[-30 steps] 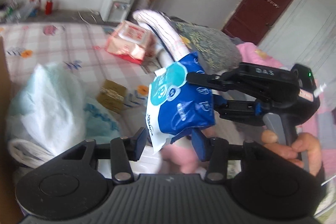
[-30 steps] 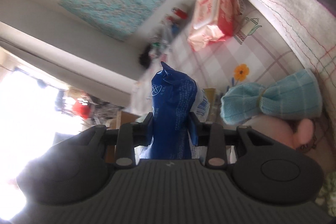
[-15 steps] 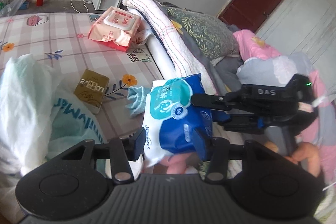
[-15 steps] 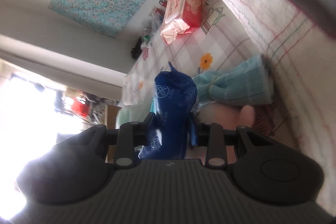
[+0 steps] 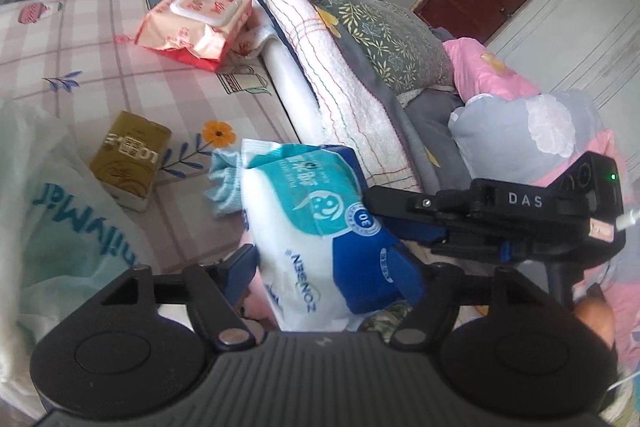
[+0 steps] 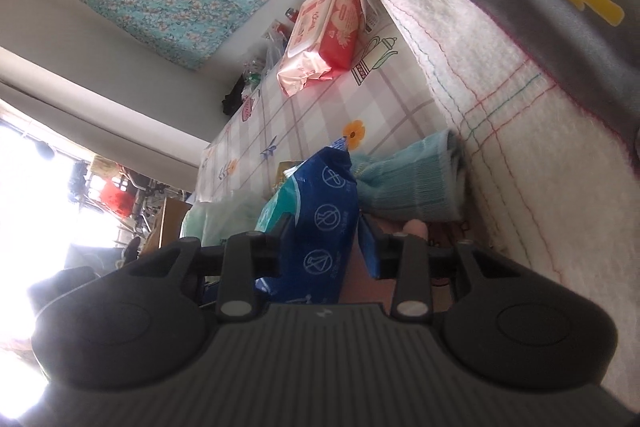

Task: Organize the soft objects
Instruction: 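Lift the wet wipes pack with the left tool off the bed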

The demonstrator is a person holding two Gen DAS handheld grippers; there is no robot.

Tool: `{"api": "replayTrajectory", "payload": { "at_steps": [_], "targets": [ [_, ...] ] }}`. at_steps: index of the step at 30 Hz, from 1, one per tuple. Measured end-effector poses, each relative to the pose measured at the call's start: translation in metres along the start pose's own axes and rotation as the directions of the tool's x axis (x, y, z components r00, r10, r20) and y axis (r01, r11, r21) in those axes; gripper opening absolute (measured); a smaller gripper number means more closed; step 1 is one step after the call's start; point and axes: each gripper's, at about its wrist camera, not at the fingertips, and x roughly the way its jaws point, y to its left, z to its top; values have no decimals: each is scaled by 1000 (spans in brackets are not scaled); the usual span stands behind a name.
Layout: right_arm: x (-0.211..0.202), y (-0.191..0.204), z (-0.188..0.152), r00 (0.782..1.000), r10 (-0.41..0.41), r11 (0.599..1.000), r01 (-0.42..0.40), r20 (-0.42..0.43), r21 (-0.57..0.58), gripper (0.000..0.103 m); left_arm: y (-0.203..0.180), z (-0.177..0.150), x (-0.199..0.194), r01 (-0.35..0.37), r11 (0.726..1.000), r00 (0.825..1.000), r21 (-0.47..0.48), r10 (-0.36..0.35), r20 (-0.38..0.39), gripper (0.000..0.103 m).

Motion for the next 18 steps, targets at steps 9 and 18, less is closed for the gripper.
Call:
{"api": "replayTrajectory", "payload": {
  "at_steps": [9, 18],
  "targets": [
    [-6, 13, -8, 1000, 14, 1000, -14, 27, -1, 35, -9, -3, -9, 1, 1000, 1000, 19, -2, 18, 68],
    [-31, 64, -31, 995, 30, 997, -23, 94, -76, 35, -19, -14, -64, 11, 999, 995, 50, -16, 101, 68]
  ]
}}
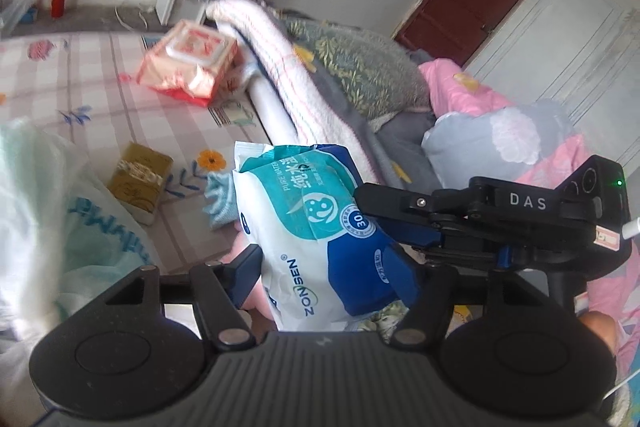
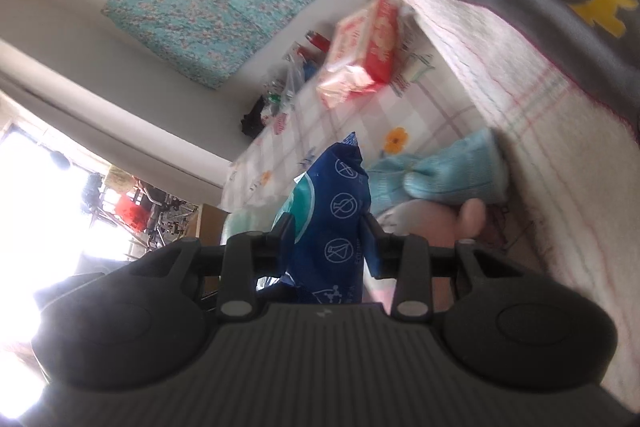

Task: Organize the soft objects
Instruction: 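Lift the wet wipes pack with the left tool off the bed, then carry the wet wipes pack with the left tool into the cardboard box and release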

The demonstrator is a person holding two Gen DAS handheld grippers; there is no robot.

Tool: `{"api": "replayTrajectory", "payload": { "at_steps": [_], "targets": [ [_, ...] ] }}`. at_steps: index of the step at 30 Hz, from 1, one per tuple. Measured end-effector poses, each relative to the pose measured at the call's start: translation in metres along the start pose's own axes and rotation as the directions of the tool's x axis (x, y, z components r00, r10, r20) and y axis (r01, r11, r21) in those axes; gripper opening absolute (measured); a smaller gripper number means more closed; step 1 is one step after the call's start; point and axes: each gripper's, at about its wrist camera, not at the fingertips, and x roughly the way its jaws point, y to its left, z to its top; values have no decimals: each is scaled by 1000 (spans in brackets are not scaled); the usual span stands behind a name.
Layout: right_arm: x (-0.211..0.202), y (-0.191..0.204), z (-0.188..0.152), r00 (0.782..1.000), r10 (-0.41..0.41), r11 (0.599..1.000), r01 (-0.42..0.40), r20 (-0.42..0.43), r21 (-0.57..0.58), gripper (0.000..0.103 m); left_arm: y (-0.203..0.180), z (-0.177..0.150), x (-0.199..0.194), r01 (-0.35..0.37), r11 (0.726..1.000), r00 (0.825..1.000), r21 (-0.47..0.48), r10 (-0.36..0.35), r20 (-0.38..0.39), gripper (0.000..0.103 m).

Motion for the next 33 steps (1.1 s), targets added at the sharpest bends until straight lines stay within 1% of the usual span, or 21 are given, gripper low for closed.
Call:
{"api": "replayTrajectory", "payload": {
  "at_steps": [4, 9, 11, 14, 17, 20, 22, 24, 26, 27, 29, 31, 32, 33],
  "targets": [
    [-3, 38, -8, 999, 45, 997, -45, 13, -67, 35, 1, -1, -42, -30, 999, 997, 11, 29, 78, 68],
    [13, 94, -22, 993, 117, 982, -119, -21, -149, 35, 20, -9, -101, -84, 996, 982, -15, 86, 171, 68],
    [28, 117, -31, 987, 151, 973, -158, -51, -171, 35, 32, -16, -125, -119, 992, 971, -38, 124, 206, 68],
    [53, 151, -49, 975, 193, 958, -212, -111, -195, 35, 50, -28, -161, -178, 980, 950, -87, 195, 245, 68],
    [81, 186, -70, 958, 226, 939, -263, -178, -223, 35, 70, -43, -195, -229, 962, 925, -147, 262, 274, 68],
    [109, 217, -94, 937, 249, 920, -308, -247, -243, 35, 92, -61, -225, -272, 939, 899, -212, 326, 292, 68],
    [126, 234, -111, 925, 249, 912, -324, -289, -252, 35, 107, -71, -239, -291, 922, 886, -254, 360, 291, 68],
    [144, 246, -127, 916, 235, 908, -326, -324, -263, 35, 123, -79, -248, -296, 907, 884, -298, 379, 274, 68],
    [157, 255, -140, 915, 212, 907, -315, -343, -279, 35, 139, -83, -252, -296, 896, 887, -332, 387, 251, 68],
    [162, 258, -145, 920, 190, 906, -299, -343, -299, 35, 147, -85, -252, -303, 891, 888, -339, 393, 238, 65],
    [167, 268, -153, 940, 109, 895, -234, -323, -380, 40, 162, -87, -247, -321, 885, 894, -336, 400, 200, 62],
    [164, 269, -153, 951, 94, 884, -216, -295, -414, 42, 177, -87, -236, -332, 878, 909, -346, 396, 131, 62],
    [161, 270, -152, 954, 95, 880, -214, -284, -425, 42, 184, -87, -230, -342, 872, 913, -350, 397, 96, 62],
    [157, 271, -151, 958, 96, 875, -210, -269, -436, 43, 191, -85, -223, -359, 865, 912, -351, 404, 62, 62]
  ]
}}
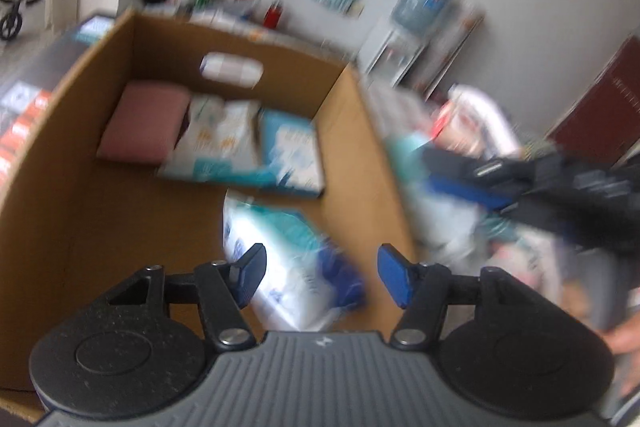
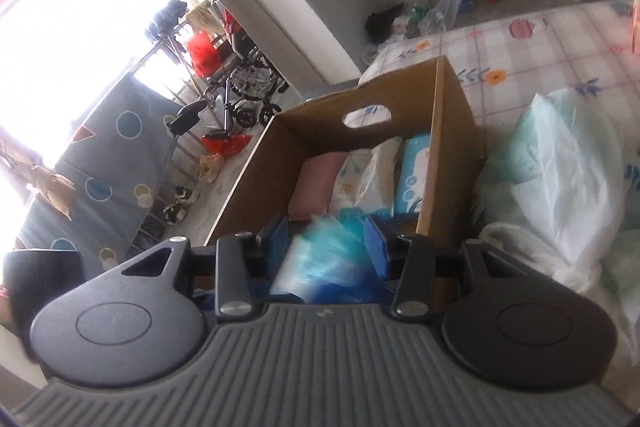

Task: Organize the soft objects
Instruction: 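Carry the wet wipes pack with the left tool into the cardboard box and release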

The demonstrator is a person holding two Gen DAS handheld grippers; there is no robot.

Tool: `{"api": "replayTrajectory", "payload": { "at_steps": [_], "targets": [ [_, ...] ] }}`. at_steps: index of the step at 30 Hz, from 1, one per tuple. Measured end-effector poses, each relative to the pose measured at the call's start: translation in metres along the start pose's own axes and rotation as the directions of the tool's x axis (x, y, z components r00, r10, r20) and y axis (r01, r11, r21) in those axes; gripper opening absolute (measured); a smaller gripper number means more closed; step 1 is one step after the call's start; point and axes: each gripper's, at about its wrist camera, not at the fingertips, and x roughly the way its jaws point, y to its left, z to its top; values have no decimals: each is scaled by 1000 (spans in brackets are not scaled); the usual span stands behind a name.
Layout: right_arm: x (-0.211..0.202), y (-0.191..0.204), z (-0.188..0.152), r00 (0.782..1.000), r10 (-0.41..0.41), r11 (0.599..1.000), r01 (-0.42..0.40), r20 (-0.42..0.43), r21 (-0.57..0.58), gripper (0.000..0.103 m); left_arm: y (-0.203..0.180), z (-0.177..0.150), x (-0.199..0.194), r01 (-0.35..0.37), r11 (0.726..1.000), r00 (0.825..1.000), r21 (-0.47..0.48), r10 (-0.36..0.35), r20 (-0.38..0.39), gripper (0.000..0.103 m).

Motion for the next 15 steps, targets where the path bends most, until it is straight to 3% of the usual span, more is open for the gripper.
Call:
{"api": "replayTrajectory", "payload": {
  "at_steps": [8, 13, 15],
  "targets": [
    [-31, -34, -2, 998, -31, 999, 31, 49, 10, 47, 12, -2, 39, -92, 996, 979, 7, 92, -185, 63],
    [-37, -55, -10, 998, -25, 998, 22, 50, 60, 47, 24, -3, 64, -100, 995, 941, -18, 89, -327, 63],
    [-38, -62, -12, 999, -20, 996, 16, 51, 82, 47, 24, -4, 70, -115, 993, 931, -26, 99, -350, 63]
  ]
}}
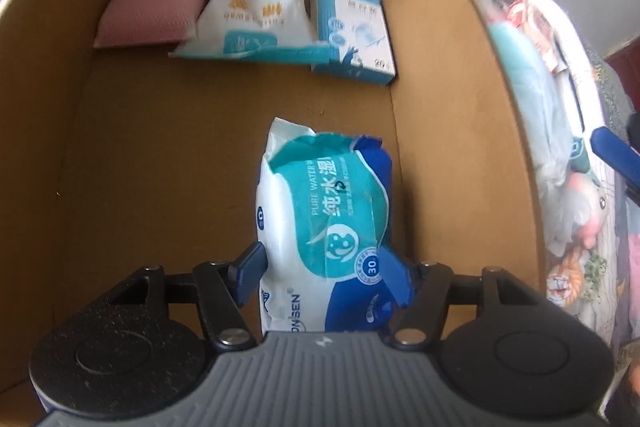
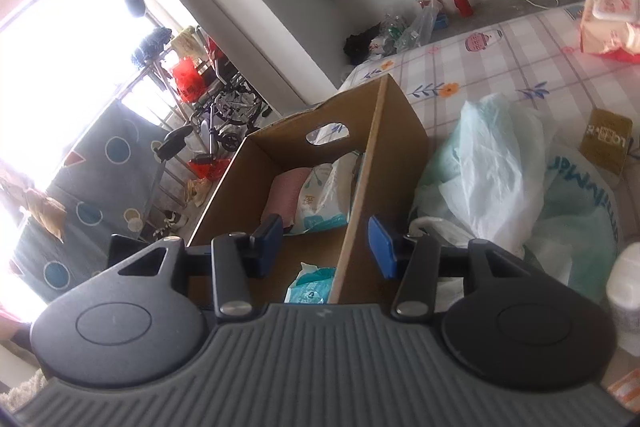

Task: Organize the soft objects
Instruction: 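Carry the wet wipes pack with the left tool into the cardboard box and release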

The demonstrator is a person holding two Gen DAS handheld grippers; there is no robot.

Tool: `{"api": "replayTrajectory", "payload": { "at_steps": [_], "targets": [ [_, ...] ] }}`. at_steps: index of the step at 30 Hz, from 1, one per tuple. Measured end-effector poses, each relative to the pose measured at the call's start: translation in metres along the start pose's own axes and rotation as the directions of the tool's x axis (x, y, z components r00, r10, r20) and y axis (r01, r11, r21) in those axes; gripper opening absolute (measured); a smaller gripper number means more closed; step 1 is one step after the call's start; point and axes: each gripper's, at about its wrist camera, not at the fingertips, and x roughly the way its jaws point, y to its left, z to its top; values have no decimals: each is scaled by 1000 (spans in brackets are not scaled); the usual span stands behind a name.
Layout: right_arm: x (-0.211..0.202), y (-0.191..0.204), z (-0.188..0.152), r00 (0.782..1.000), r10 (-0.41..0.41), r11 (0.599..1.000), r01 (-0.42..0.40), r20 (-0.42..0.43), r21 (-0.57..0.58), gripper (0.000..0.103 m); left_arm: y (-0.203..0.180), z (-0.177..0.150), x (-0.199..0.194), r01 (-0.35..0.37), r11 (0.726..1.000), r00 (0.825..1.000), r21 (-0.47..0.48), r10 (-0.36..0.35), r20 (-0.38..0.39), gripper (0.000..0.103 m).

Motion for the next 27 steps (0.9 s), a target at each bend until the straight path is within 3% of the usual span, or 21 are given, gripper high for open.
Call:
{"api": "replayTrajectory", "payload": {
  "at_steps": [13, 22, 27],
  "targets": [
    [-4, -26, -5, 1000, -9, 997, 9, -1, 73, 47, -27, 24, 21, -32, 999, 997, -33, 34, 70, 56],
    [-5, -46, -12, 1000, -10, 991, 10, -2, 131, 47, -29, 47, 28, -45, 996, 994, -72, 52, 93, 58],
    [-9, -48, -16, 1000, -25, 991, 25, -1, 132, 50, -31, 42, 30, -45, 997, 991, -58, 52, 124, 64]
  ]
}}
